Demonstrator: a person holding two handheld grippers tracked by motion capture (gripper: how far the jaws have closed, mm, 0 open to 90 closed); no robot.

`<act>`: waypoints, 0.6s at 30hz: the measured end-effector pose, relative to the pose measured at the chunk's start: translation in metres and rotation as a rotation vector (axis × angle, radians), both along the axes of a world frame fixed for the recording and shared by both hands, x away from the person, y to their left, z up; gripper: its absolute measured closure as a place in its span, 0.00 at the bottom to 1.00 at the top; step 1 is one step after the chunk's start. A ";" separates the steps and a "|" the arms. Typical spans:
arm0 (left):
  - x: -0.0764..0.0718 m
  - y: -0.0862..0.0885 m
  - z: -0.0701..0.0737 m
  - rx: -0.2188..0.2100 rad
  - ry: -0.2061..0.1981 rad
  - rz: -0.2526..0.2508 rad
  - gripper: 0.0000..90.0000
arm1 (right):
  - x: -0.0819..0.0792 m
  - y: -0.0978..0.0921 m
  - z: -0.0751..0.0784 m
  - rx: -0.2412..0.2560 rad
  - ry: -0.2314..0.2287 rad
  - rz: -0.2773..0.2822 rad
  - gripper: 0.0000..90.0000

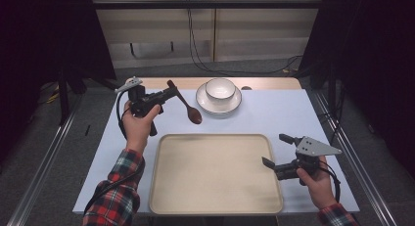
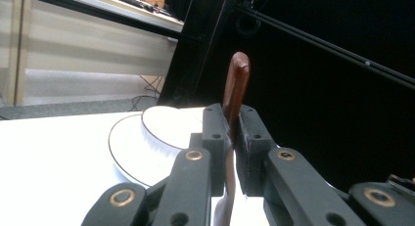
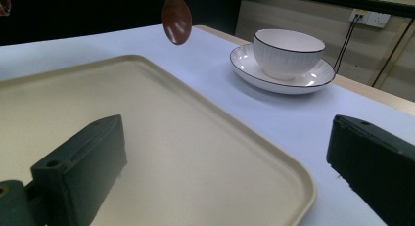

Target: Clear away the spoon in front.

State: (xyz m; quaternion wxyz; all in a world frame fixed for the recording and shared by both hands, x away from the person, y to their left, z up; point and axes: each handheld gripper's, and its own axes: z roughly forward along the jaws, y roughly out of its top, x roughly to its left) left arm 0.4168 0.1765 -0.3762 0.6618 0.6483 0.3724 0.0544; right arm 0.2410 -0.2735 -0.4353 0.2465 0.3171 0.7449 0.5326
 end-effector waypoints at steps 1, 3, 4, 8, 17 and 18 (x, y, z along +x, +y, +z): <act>0.000 0.000 0.000 0.000 0.000 0.000 0.93 | 0.000 0.000 0.000 0.000 0.000 0.000 0.01; -0.002 0.001 0.000 0.003 0.006 -0.016 0.93 | 0.000 0.000 0.000 0.000 -0.004 -0.002 0.01; -0.003 0.000 0.000 -0.008 0.013 -0.013 0.93 | 0.000 0.000 0.000 0.002 -0.005 0.001 0.01; -0.008 0.001 0.000 -0.001 0.023 -0.041 0.93 | 0.000 0.000 0.000 0.006 0.004 0.014 0.01; -0.015 0.006 -0.002 0.015 0.087 -0.094 0.93 | 0.000 0.000 0.000 0.011 -0.001 0.000 0.01; -0.016 0.006 -0.002 0.016 0.091 -0.095 0.93 | 0.000 0.000 0.000 0.010 -0.001 0.000 0.01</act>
